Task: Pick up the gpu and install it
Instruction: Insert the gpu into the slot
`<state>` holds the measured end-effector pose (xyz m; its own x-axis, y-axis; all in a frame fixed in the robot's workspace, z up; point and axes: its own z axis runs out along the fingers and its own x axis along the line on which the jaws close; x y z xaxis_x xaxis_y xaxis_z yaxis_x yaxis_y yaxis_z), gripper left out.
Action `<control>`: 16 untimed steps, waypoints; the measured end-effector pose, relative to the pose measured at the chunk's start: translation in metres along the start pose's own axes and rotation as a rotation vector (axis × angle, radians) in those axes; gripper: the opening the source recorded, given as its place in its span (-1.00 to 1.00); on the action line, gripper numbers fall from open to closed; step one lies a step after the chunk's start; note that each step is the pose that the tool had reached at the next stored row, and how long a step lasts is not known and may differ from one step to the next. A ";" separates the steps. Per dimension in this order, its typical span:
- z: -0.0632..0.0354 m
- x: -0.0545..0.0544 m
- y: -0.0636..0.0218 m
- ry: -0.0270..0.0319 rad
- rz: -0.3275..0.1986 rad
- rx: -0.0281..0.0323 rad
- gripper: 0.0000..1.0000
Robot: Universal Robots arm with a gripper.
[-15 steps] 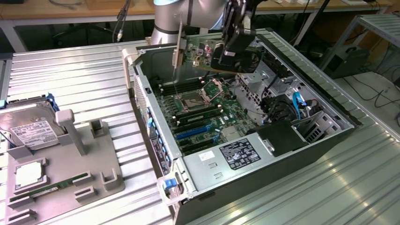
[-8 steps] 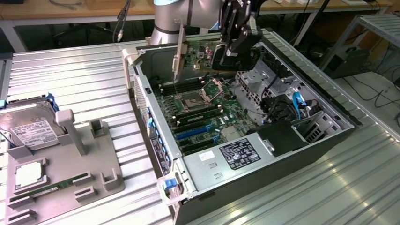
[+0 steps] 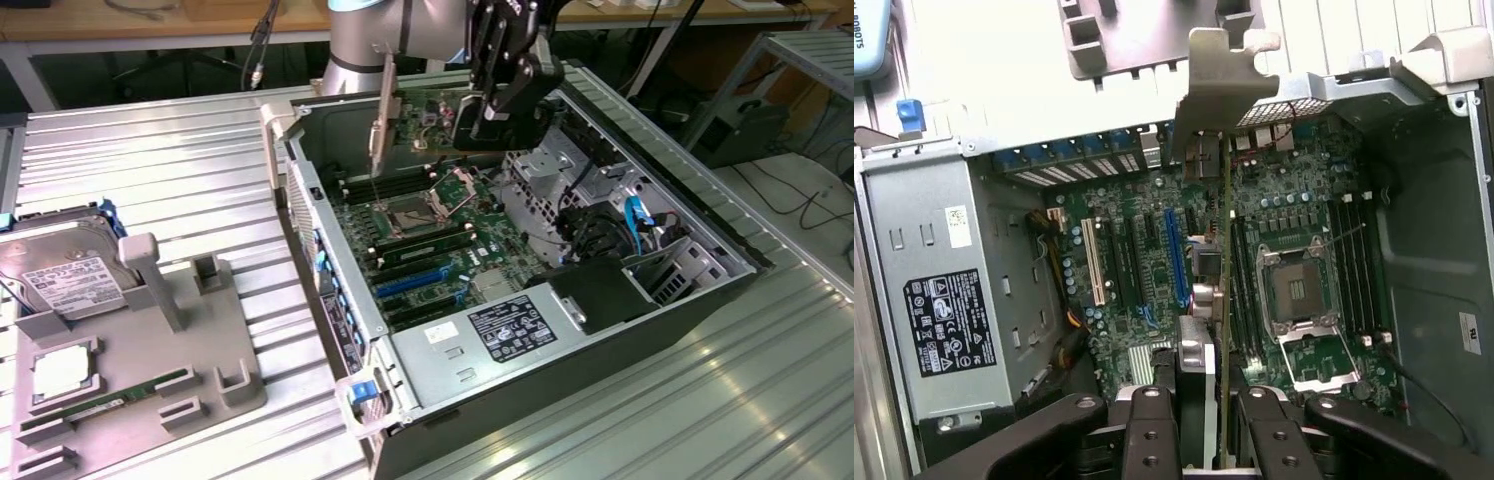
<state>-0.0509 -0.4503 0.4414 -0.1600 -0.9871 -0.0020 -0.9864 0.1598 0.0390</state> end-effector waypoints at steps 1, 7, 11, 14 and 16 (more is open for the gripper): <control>0.0003 0.000 0.0000 0.0001 -0.011 0.0003 -0.44; 0.0062 -0.004 -0.0012 0.0032 -0.098 0.0068 -0.44; 0.0157 -0.016 -0.0018 0.0042 -0.109 0.0070 -0.44; 0.0211 -0.018 -0.0048 0.0061 -0.119 0.0072 -0.44; 0.0228 -0.018 -0.0050 0.0038 -0.123 0.0069 -0.44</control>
<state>-0.0440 -0.4334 0.4185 -0.0379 -0.9993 -0.0025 -0.9988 0.0378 0.0318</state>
